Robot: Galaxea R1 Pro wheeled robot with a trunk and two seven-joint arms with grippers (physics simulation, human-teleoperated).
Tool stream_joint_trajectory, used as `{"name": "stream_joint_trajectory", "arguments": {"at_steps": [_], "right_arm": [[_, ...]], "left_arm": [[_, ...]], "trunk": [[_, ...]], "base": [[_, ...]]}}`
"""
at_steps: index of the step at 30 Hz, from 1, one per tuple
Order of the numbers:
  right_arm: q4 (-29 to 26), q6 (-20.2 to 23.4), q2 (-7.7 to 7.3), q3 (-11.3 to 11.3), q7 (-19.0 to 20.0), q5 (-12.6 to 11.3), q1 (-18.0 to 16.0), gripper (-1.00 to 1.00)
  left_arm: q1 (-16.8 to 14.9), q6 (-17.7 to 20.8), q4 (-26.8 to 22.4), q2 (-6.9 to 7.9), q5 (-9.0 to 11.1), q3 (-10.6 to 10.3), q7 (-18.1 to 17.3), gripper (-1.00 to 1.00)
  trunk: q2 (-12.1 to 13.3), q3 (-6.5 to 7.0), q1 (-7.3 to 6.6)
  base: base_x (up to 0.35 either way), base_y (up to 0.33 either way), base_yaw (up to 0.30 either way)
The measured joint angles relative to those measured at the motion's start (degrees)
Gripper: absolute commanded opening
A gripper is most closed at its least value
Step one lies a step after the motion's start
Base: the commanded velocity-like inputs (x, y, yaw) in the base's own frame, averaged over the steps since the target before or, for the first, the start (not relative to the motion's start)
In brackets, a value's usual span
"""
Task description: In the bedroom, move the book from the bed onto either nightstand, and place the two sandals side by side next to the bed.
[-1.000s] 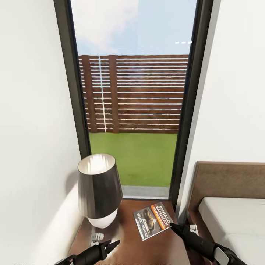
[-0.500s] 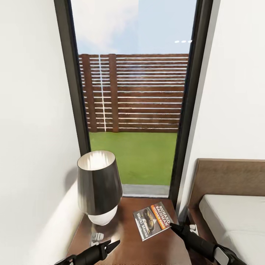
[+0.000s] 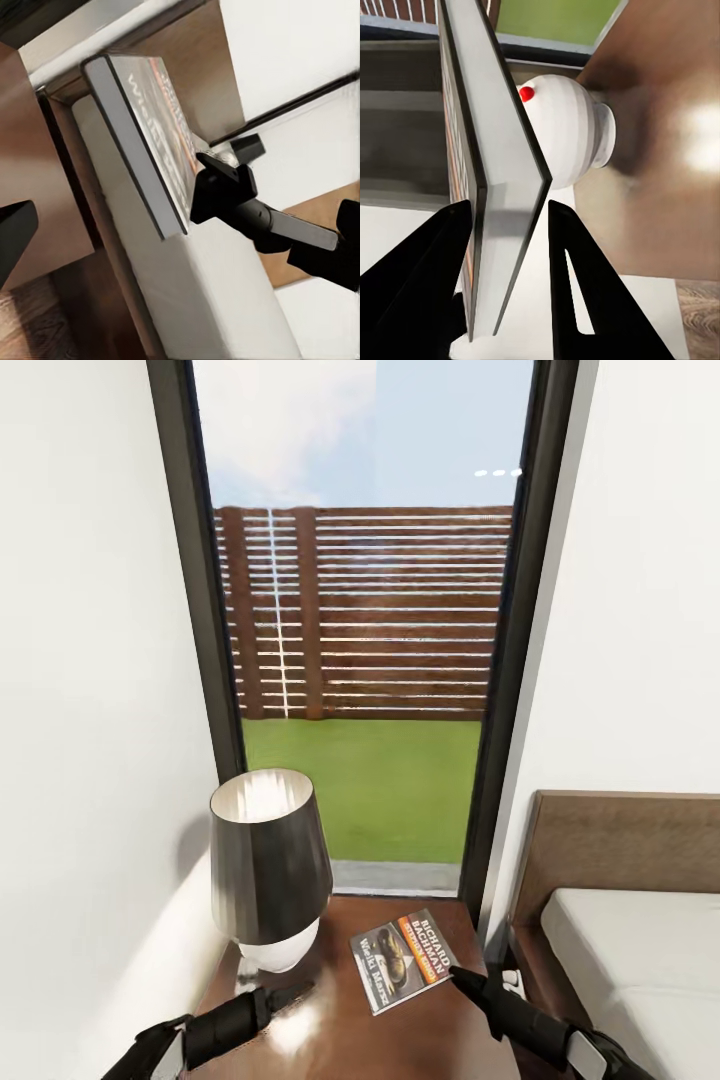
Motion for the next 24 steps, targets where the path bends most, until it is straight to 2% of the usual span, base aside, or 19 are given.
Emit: {"name": "stream_joint_trajectory", "arguments": {"at_steps": [5,9,24], "right_arm": [[-0.01,-0.05,0.00,0.04,0.00,0.07,0.00,-1.00],[-0.03,-0.05,-0.05,0.03,0.00,0.05,0.00,-1.00],[-0.05,-0.04,-0.06,0.02,0.02,0.01,0.00,-1.00]], "left_arm": [[0.00,1.52,-1.09,1.30,2.71,-0.02,-0.83,1.00],[0.00,1.83,-1.18,1.40,3.37,-0.09,-0.85,1.00],[0.00,1.83,-1.17,1.16,3.61,-0.11,-0.39,1.00]], "trunk": [[-1.19,-0.53,0.65],[-2.79,-1.25,1.53],[-8.81,-3.95,4.83]], "base": [[0.000,0.000,0.000],[0.000,0.000,0.000],[0.000,0.000,0.000]]}}
